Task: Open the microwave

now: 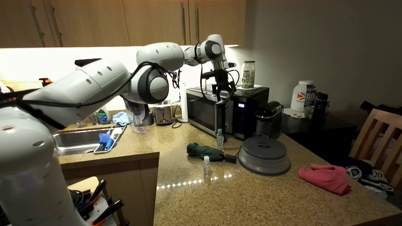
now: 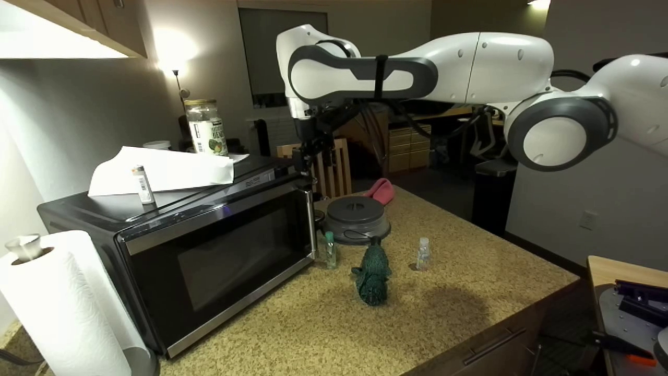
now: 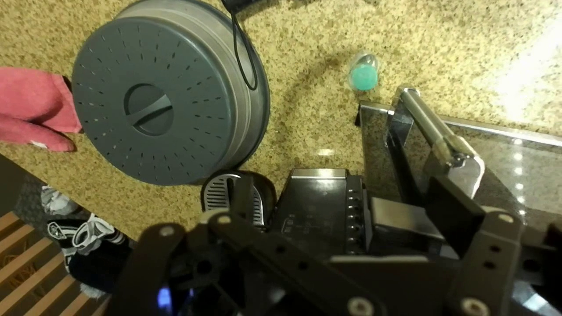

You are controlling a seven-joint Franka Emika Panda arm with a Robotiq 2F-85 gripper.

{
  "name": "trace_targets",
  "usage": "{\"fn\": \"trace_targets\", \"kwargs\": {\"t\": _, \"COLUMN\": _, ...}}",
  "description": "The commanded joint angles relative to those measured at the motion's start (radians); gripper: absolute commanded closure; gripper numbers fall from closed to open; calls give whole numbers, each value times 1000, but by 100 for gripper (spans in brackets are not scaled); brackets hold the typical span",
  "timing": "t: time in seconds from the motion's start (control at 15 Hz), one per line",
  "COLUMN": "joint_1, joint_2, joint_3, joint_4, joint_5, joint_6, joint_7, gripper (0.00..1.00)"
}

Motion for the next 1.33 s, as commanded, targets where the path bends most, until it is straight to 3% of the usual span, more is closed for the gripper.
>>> {"fn": "trace_targets", "kwargs": {"t": 0.0, "joint_1": 11, "joint_2": 2, "joint_3": 11, "joint_4": -18, "joint_5": 17, "joint_6": 72, "joint_7": 18, "gripper": 0}}
{"fn": "trace_targets", "kwargs": {"t": 0.27, "joint_1": 20, "joint_2": 15, "joint_3": 23, "joint_4": -21, "joint_5": 24, "joint_6": 124, "joint_7": 24, "gripper": 0}}
{"fn": "trace_targets", "kwargs": {"t": 0.93, "joint_1": 26, "joint_2": 11, "joint_3": 37, "joint_4": -37, "joint_5": 44, "joint_6": 80, "joint_7": 28, "gripper": 0}}
{"fn": "trace_targets", "kwargs": {"t": 1.0, "joint_1": 26, "joint_2": 12, "joint_3": 39, "joint_4": -37, "joint_5": 46, "joint_6": 83, "joint_7": 28, "gripper": 4}}
{"fn": "trace_targets", "kwargs": {"t": 1.07, "joint_1": 28, "joint_2": 12, "joint_3": 39, "joint_4": -36, "joint_5": 45, "joint_6": 83, "joint_7": 30, "gripper": 26}}
{"fn": "trace_targets", "kwargs": {"t": 1.13, "joint_1": 33, "joint_2": 13, "joint_3": 40, "joint_4": -36, "joint_5": 45, "joint_6": 84, "joint_7": 32, "gripper": 28}}
{"fn": "trace_targets", "kwargs": {"t": 1.2, "joint_1": 35, "joint_2": 13, "joint_3": 40, "joint_4": -36, "joint_5": 45, "joint_6": 82, "joint_7": 34, "gripper": 3}}
{"fn": "trace_targets", "kwargs": {"t": 1.27, "joint_1": 37, "joint_2": 13, "joint_3": 40, "joint_4": -36, "joint_5": 44, "joint_6": 82, "joint_7": 34, "gripper": 5}}
